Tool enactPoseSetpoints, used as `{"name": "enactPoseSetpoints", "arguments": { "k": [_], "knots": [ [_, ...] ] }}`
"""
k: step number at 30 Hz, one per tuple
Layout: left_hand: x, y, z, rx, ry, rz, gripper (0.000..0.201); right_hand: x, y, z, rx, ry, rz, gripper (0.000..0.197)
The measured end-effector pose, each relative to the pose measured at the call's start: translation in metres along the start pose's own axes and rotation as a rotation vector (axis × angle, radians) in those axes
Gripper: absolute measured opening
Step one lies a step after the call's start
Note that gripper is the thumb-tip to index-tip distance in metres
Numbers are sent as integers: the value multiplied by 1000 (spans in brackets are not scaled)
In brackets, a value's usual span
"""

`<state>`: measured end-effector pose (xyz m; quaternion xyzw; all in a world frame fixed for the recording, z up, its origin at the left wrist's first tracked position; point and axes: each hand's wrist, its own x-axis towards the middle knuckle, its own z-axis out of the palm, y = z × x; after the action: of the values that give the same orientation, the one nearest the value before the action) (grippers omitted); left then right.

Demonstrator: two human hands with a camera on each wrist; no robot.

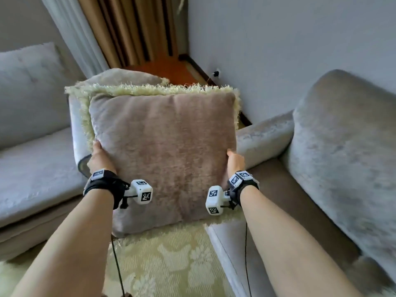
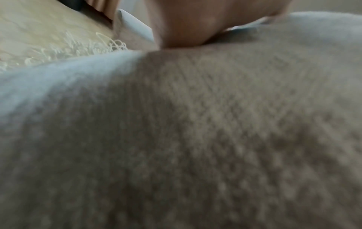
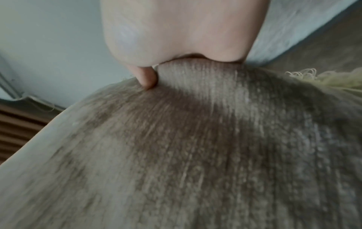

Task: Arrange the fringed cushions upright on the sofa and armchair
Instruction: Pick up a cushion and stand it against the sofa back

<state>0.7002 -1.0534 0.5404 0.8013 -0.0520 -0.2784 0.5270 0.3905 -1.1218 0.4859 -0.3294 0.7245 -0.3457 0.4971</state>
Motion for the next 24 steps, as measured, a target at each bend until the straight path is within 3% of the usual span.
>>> {"name": "enactPoseSetpoints", "arguments": {
  "k": [4,8,11,15,24],
  "knots": [
    [-67,57,84,58,-199,62,78,8,-31,-103,-25,169,-10,49],
    [-131,73,182,94,-420,189,61,25,-31,-200,104,395,102,49],
    [-182,59,254,173,-594,269,58,29,-11,-267,158,517,113,52],
    [-243,26,325,226,-714,242,70,29,35,-334,140,653,129,47],
    [-337,-62,446,349,-1033,91,102,29,141,-404,175,940,368,46]
  ]
}}
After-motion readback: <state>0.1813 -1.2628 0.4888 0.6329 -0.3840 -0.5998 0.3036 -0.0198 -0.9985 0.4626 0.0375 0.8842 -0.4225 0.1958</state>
